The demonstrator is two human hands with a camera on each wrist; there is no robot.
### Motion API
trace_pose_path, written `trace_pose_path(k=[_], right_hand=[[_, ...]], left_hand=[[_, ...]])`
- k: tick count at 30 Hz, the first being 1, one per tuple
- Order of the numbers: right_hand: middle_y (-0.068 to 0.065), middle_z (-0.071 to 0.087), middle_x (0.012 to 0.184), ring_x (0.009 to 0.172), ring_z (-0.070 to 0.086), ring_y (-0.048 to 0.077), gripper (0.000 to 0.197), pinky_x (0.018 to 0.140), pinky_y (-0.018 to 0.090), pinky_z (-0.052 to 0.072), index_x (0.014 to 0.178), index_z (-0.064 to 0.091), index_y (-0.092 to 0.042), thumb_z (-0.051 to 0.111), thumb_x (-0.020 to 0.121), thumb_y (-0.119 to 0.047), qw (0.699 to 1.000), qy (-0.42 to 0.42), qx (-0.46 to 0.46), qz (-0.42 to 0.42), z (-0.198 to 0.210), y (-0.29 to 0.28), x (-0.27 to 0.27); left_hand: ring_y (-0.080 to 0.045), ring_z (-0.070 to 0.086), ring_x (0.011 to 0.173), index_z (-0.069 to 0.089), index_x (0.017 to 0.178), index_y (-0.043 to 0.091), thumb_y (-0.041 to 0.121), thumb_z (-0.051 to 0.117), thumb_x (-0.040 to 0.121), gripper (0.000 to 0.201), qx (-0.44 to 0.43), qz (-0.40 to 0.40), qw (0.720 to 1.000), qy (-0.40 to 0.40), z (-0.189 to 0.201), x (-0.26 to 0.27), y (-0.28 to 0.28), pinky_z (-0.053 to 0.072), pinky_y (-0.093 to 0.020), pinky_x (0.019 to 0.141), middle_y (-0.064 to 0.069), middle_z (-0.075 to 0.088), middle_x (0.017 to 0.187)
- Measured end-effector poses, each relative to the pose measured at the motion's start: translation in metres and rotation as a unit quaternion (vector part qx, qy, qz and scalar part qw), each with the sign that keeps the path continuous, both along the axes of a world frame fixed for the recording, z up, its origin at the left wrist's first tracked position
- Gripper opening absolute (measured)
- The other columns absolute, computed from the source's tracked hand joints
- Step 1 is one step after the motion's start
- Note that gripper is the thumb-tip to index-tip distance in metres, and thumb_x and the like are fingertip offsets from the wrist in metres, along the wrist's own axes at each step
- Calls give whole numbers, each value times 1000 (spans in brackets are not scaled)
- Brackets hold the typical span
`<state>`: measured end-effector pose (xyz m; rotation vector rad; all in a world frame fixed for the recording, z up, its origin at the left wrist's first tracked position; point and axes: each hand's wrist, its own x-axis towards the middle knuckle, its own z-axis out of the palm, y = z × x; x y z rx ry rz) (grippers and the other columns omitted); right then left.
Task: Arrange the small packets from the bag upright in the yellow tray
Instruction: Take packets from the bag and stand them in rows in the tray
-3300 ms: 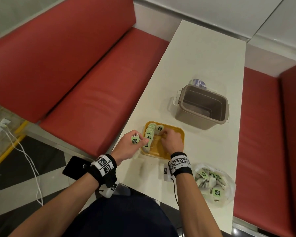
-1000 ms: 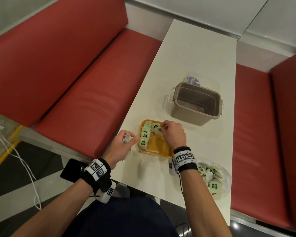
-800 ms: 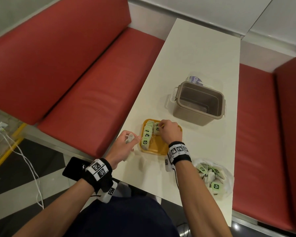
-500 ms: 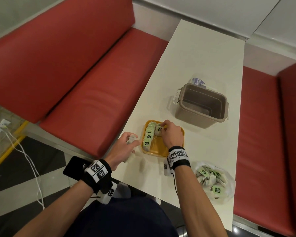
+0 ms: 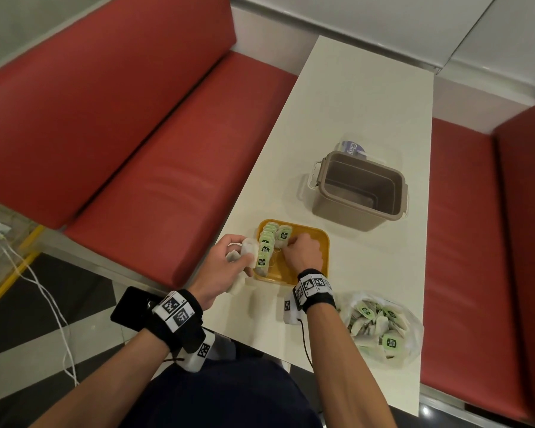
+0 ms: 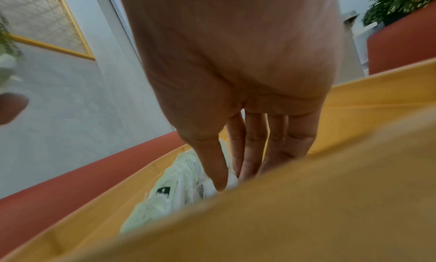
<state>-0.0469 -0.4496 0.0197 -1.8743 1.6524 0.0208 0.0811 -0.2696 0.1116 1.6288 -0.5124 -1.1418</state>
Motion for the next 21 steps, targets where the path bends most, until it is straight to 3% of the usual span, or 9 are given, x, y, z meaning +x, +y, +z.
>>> trace_pose_path(k=[3, 5, 8, 11, 13, 16, 18, 21], right_hand=[[7, 74, 116, 104, 72, 29, 28, 91, 42, 62, 120, 74, -20, 73, 97, -37, 1000, -27, -10, -1, 13, -1, -7], [2, 78, 110, 102, 74, 22, 25, 90, 38, 62, 120, 75, -20, 73, 98, -32, 995, -90, -32, 14, 31, 2, -12], [-7, 80, 84, 79, 76, 8, 12, 82, 37, 64, 103, 78, -27, 72, 101, -37, 973, -228, -27, 32, 74, 20, -16], [-4, 77, 72, 66, 74, 11, 22, 71, 36, 61, 97, 76, -28, 66, 107, -45, 949, -308, 2, 61, 119, 48, -14], [-5, 76, 71, 65, 74, 10, 21, 68, 31, 59, 100, 74, -31, 64, 108, -48, 943, -320, 1, 89, 141, 63, -11], [-12, 77, 71, 67, 75, 4, 16, 70, 31, 61, 99, 71, -32, 68, 105, -47, 943, -312, -26, 109, 150, 73, -6], [-13, 77, 72, 69, 75, 4, 18, 72, 34, 62, 96, 71, -31, 71, 103, -47, 945, -313, -40, 91, 150, 71, -6], [-12, 77, 73, 72, 76, 4, 20, 73, 34, 63, 91, 70, -30, 76, 98, -48, 946, -315, -39, 70, 152, 68, -6]], left_hand=[[-15, 73, 75, 63, 122, 18, 18, 74, 101, 24, -12, 4, 1000, 1, 4, 1, 0, 52, -29, 64, -6, 79, 94], [-16, 72, 73, 64, 120, 16, 18, 76, 100, 23, -17, 6, 1000, 2, 7, 3, 0, 52, -29, 62, -10, 79, 93], [-13, 69, 67, 67, 115, 17, 17, 78, 99, 19, -31, 11, 999, -17, 12, 3, 0, 49, -23, 57, -11, 78, 89], [-11, 68, 65, 70, 111, 18, 18, 80, 97, 17, -55, 21, 997, -51, 18, 1, -4, 47, -17, 55, -6, 77, 88], [-16, 71, 71, 73, 109, 22, 24, 84, 94, 19, -71, 27, 995, -66, 20, 1, -7, 53, -24, 64, -4, 78, 93], [-23, 75, 81, 75, 107, 23, 34, 86, 92, 21, -87, 12, 988, -129, 19, -1, -10, 60, -45, 77, -1, 79, 93], [-19, 76, 88, 75, 106, 26, 34, 87, 91, 21, -96, 4, 981, -169, 19, -2, -11, 61, -44, 80, 3, 80, 94], [-16, 76, 95, 76, 105, 28, 24, 89, 89, 21, -110, -8, 971, -212, 23, -6, -11, 59, -33, 81, 8, 80, 98]])
